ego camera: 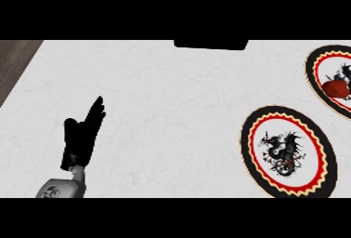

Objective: Pick the bell pepper from the plate and place it in the plate

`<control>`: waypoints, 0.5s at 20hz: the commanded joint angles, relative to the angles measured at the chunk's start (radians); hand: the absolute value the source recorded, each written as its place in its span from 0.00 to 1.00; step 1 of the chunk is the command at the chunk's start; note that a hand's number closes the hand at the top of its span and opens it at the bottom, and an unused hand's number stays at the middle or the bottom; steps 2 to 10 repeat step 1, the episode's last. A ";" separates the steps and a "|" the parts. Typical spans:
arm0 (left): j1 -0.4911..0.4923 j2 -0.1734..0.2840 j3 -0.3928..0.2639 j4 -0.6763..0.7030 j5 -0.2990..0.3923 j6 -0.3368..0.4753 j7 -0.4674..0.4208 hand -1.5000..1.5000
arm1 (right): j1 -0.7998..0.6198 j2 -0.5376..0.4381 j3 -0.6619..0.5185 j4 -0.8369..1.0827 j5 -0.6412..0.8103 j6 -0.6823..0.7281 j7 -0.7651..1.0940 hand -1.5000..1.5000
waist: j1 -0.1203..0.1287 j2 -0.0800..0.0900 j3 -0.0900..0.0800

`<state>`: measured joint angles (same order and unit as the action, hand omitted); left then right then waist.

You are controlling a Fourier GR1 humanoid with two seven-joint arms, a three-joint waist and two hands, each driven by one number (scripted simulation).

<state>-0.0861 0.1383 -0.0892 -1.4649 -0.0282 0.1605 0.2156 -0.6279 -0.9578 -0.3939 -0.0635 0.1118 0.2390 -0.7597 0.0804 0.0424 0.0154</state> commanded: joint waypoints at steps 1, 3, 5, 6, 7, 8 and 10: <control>0.001 0.010 0.015 0.014 0.002 -0.002 -0.011 0.50 | 0.026 -0.005 0.004 -0.003 0.007 -0.026 -0.006 0.00 | -0.003 0.000 0.000; 0.001 0.010 0.015 0.014 0.002 -0.002 -0.011 0.50 | 0.026 -0.005 0.004 -0.003 0.007 -0.026 -0.006 0.00 | -0.003 0.000 0.000; 0.001 0.010 0.015 0.014 0.002 -0.002 -0.011 0.50 | 0.026 -0.005 0.004 -0.003 0.007 -0.026 -0.006 0.00 | -0.003 0.000 0.000; 0.001 0.010 0.015 0.014 0.002 -0.002 -0.011 0.50 | 0.026 -0.005 0.004 -0.003 0.007 -0.026 -0.006 0.00 | -0.003 0.000 0.000; 0.001 0.010 0.015 0.014 0.002 -0.002 -0.011 0.50 | 0.026 -0.005 0.004 -0.003 0.007 -0.026 -0.006 0.00 | -0.003 0.000 0.000; 0.001 0.010 0.015 0.014 0.002 -0.002 -0.011 0.50 | 0.026 -0.005 0.004 -0.003 0.007 -0.026 -0.006 0.00 | -0.003 0.000 0.000; 0.001 0.010 0.015 0.014 0.002 -0.002 -0.011 0.50 | 0.026 -0.005 0.004 -0.003 0.007 -0.026 -0.006 0.00 | -0.003 0.000 0.000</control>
